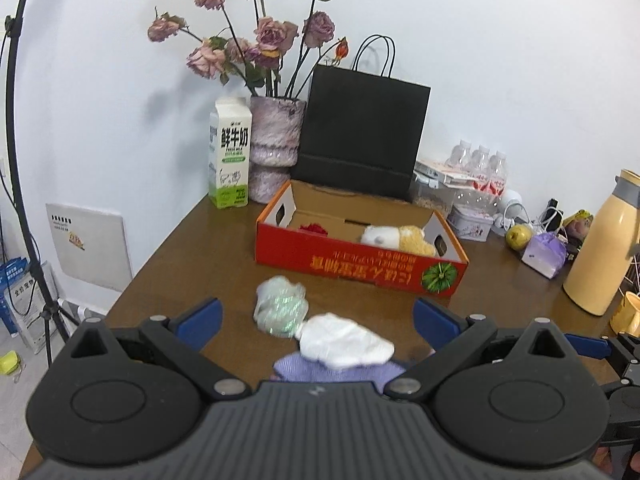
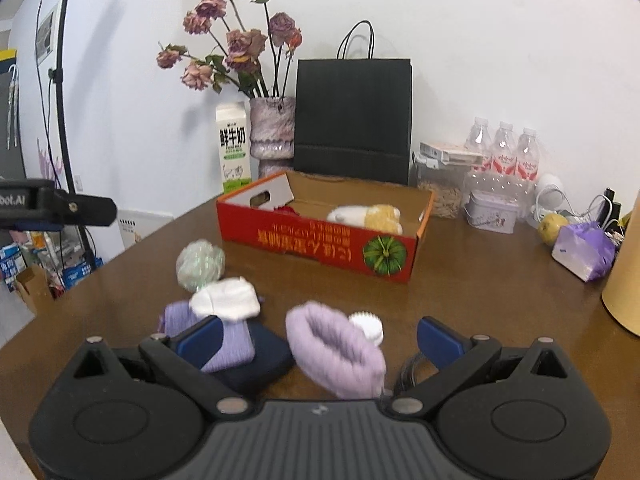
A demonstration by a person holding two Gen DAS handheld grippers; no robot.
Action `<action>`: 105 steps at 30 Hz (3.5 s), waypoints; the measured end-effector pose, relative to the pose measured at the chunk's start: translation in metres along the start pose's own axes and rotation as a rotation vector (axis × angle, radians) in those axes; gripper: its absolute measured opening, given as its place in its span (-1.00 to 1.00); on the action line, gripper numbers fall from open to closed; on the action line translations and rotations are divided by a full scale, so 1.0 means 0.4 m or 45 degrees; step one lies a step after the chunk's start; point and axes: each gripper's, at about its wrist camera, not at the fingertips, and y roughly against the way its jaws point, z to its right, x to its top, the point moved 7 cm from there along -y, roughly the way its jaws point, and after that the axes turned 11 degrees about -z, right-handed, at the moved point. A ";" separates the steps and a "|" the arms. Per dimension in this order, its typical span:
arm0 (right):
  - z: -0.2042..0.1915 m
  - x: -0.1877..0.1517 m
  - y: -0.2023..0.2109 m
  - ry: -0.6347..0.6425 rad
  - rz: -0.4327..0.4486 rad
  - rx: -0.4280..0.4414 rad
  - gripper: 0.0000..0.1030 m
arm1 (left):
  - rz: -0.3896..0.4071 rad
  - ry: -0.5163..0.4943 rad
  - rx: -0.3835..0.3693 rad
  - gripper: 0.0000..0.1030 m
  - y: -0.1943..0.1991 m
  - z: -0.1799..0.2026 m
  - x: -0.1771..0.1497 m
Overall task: Organize objects
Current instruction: 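Move the left tool to the yellow soap bar and grasp it, then grasp the black-and-pink cable with the right tool while the left tool holds the soap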
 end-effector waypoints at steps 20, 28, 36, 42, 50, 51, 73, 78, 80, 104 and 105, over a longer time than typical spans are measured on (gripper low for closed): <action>0.041 -0.213 0.001 -0.072 -0.080 -0.014 1.00 | -0.211 -0.043 0.066 1.00 -0.083 -0.090 -0.253; 0.082 -0.252 -0.011 -0.114 -0.096 -0.040 1.00 | -0.254 -0.065 0.113 0.97 -0.151 -0.112 -0.298; 0.112 -0.258 -0.019 -0.129 -0.101 -0.056 1.00 | -0.223 -0.154 0.153 0.83 -0.185 -0.090 -0.278; 0.128 -0.260 -0.030 -0.114 -0.118 -0.075 1.00 | -0.208 -0.200 0.074 0.09 -0.191 -0.064 -0.271; 0.167 -0.246 -0.043 -0.067 -0.135 -0.099 1.00 | -0.209 -0.184 0.076 -0.58 -0.173 -0.052 -0.277; 0.175 -0.240 -0.045 -0.050 -0.138 -0.103 1.00 | -0.209 -0.184 0.080 -0.58 -0.174 -0.052 -0.277; 0.276 -0.107 -0.230 0.344 -0.314 0.190 1.00 | -0.248 -0.078 0.208 -0.58 -0.180 -0.038 -0.270; 0.280 -0.090 -0.258 0.355 -0.296 0.259 1.00 | -0.251 -0.061 0.242 -0.58 -0.179 -0.033 -0.271; 0.288 -0.088 -0.265 0.342 -0.276 0.271 1.00 | -0.252 -0.056 0.250 -0.58 -0.177 -0.032 -0.272; 0.222 -0.173 -0.138 0.203 -0.185 0.110 0.52 | -0.203 -0.056 0.212 -0.58 -0.167 -0.038 -0.283; 0.218 -0.173 -0.131 0.201 -0.176 0.120 0.63 | -0.200 -0.057 0.204 -0.58 -0.167 -0.039 -0.283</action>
